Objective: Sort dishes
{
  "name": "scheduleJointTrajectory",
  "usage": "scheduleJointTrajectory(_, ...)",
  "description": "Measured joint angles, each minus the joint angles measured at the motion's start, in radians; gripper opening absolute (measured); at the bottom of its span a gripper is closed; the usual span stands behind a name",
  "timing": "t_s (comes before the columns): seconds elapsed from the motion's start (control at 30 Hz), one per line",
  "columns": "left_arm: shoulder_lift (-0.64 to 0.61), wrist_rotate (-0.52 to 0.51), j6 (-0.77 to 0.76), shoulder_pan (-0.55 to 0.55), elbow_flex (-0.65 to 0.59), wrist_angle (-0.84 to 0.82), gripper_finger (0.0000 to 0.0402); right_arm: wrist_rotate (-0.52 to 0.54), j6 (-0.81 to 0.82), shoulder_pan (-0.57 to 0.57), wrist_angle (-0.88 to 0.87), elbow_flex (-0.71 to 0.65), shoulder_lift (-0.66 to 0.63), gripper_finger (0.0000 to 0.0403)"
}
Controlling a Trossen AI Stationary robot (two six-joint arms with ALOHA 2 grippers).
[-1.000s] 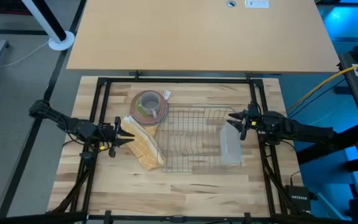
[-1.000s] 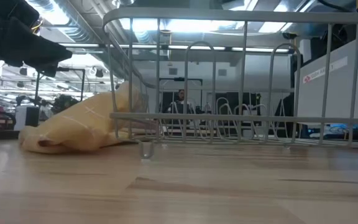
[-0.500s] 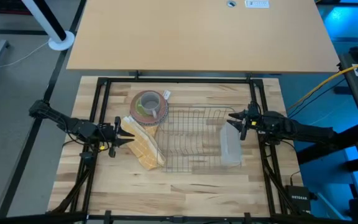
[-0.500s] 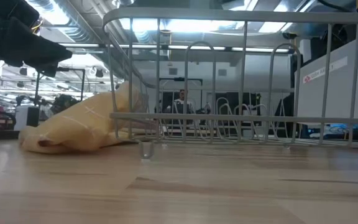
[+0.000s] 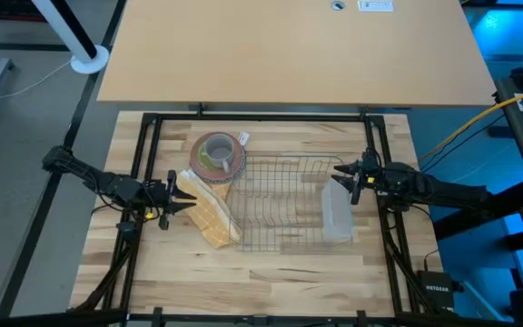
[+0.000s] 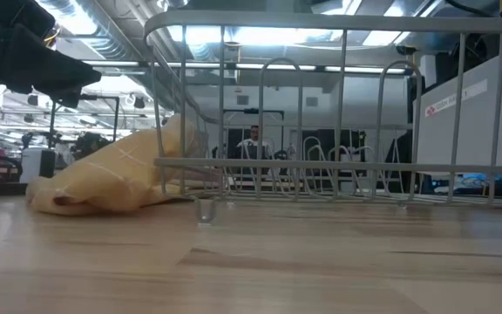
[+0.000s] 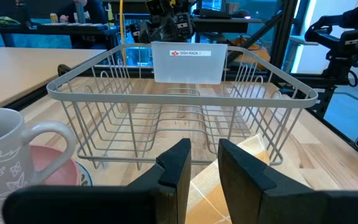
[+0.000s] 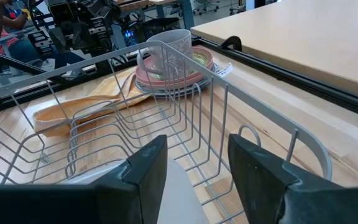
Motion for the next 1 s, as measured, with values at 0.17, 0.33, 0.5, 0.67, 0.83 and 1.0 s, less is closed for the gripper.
scheduleJointTrajectory(0.17, 0.000, 0.000, 0.000, 0.000, 0.000, 0.000, 0.0072, 0.000, 0.000, 0.000, 0.000, 0.000, 0.000, 0.0175)
scheduleJointTrajectory(0.33, 0.000, 0.000, 0.000, 0.000, 0.000, 0.000, 0.0072, 0.002, 0.000, 0.000, 0.000, 0.000, 0.000, 0.0175)
scheduleJointTrajectory(0.5, 0.000, -0.001, 0.030, 0.000, 0.000, 0.002, 0.0072, 0.020, 0.001, 0.000, 0.000, 0.000, 0.000, 0.0175)
scheduleJointTrajectory(0.67, 0.000, -0.001, 0.024, 0.000, 0.000, 0.078, 0.0072, 0.023, 0.000, 0.000, 0.000, 0.000, 0.000, 0.0175)
scheduleJointTrajectory(0.83, 0.000, -0.002, 0.017, 0.000, 0.000, 0.243, 0.0072, 0.026, 0.000, 0.000, 0.000, 0.000, 0.000, 0.0175)
scheduleJointTrajectory(1.0, 0.000, -0.021, 0.051, 0.006, 0.000, 0.387, 0.0072, 0.026, 0.000, 0.000, 0.000, 0.000, 0.000, 0.0175)
